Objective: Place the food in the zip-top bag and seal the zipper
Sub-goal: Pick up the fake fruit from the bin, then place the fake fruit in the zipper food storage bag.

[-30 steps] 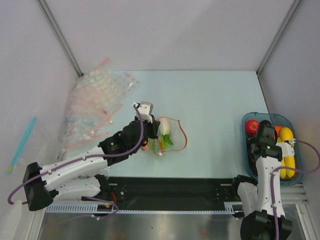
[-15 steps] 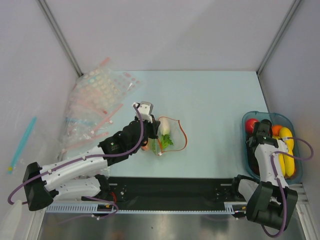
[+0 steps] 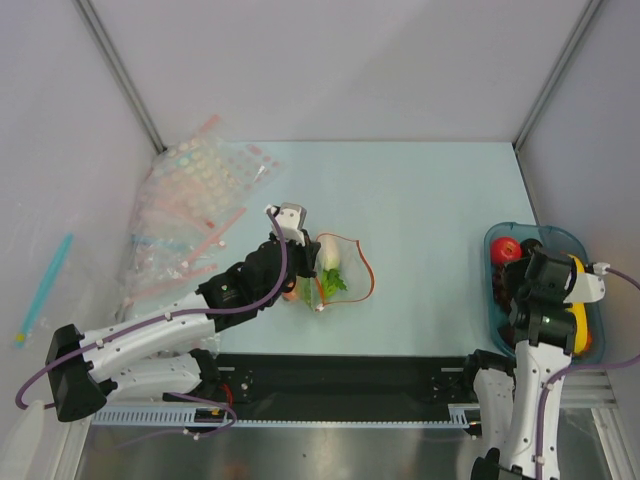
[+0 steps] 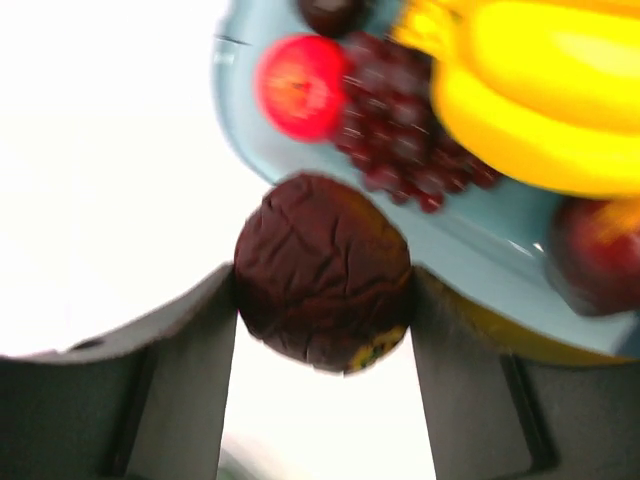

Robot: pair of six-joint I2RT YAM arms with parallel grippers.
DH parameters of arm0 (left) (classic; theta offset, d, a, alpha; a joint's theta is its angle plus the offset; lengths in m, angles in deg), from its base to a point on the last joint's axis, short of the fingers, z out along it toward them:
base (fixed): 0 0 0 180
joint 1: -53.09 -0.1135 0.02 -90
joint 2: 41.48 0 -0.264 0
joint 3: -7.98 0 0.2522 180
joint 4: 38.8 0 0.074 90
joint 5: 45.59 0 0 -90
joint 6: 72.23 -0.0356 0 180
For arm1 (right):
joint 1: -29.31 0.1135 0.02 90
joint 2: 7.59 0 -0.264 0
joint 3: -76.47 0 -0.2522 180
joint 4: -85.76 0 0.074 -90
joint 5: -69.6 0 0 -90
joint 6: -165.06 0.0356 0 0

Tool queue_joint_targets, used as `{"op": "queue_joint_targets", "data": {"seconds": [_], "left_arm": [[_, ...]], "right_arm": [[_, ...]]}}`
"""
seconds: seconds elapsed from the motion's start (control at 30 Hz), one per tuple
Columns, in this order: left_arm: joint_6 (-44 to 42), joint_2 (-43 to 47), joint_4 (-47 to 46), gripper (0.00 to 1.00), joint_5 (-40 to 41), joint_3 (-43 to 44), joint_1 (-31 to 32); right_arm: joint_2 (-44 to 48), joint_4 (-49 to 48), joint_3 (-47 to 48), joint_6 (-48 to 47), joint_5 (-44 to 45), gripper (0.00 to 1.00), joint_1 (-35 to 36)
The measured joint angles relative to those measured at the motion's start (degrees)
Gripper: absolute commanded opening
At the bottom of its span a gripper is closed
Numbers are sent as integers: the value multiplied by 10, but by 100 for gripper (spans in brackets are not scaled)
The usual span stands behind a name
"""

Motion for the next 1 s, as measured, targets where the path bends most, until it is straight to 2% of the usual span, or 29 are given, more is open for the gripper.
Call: {"op": "queue_joint_targets", "data": {"seconds": [0.13,0.47,0.6,0.7,1.0], "left_arm": [[0,0,0,4,0,0,0],[0,0,0,4,-11,0,0],[0,0,0,4,-11,0,0],[0,0,0,4,-11,0,0],[0,0,0,4,-11,0,0]], "right_arm": [[31,-20,7,-49,-78,31,0],[33,-148,2,-153,-369,29,26],[13,-195,-4,-169,-421,28,104],[-18,-230,-5,-178,-424,27,200],[-144,-340,-5,-198,-343,31,501]]}}
